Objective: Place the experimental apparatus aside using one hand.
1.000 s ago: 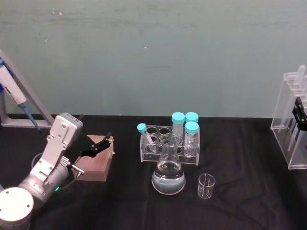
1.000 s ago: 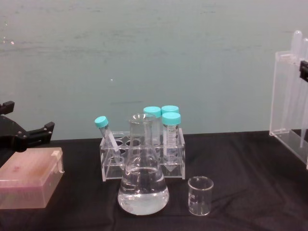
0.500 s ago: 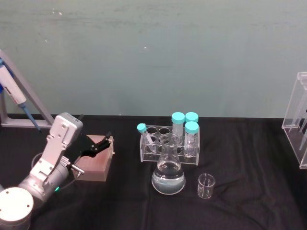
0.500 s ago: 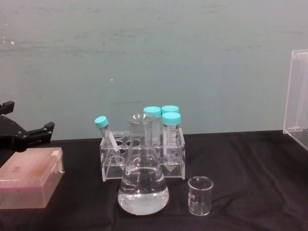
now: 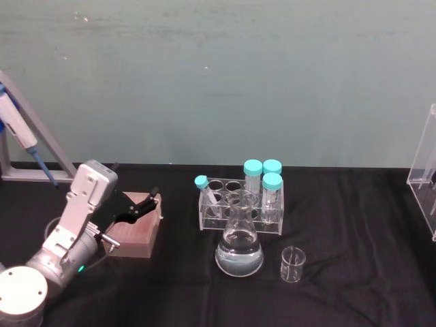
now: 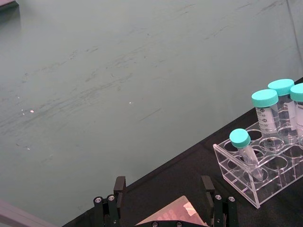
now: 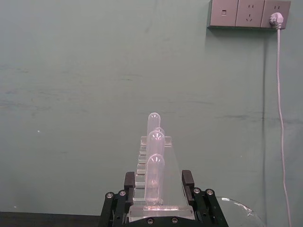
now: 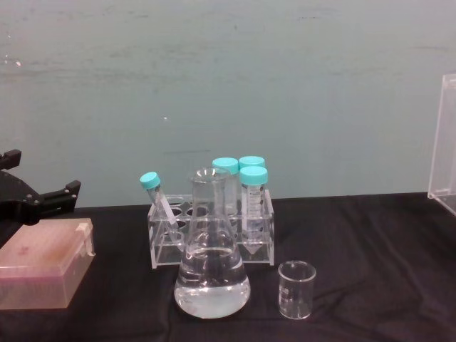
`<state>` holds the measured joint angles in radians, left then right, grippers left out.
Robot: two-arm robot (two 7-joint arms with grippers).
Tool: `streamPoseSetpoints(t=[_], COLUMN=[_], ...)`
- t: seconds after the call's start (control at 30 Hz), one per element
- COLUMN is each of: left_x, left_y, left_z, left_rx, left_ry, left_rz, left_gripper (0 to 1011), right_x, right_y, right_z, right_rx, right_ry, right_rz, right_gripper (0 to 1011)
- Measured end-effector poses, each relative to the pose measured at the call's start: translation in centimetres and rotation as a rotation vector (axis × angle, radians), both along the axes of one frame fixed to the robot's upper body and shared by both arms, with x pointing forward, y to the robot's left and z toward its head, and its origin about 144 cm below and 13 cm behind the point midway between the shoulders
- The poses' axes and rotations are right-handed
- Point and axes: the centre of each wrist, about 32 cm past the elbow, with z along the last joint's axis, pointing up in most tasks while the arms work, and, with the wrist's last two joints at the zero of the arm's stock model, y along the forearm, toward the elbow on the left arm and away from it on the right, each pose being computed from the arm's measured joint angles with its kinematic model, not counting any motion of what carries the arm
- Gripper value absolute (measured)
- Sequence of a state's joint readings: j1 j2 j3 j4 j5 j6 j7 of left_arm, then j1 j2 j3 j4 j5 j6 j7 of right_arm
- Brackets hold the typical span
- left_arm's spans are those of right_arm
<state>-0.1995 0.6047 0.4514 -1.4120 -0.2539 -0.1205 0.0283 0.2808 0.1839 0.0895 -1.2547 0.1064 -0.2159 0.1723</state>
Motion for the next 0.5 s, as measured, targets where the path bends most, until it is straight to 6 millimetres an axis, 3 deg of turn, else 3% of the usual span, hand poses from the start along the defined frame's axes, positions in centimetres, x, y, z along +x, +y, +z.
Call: streamPoseSetpoints(t=[0.5], left_x=[0.00], left_y=[0.00], left_z=[0.00], left_rx=[0.000], left_ry=[0.000], left_rz=[0.000], left_gripper=[1000], right_x=[-0.14], right_y=[-0.86], right_z=[-0.46], right_rx=[0.012], right_ry=[0.013], right_rz=[-0.018], right_gripper=[607])
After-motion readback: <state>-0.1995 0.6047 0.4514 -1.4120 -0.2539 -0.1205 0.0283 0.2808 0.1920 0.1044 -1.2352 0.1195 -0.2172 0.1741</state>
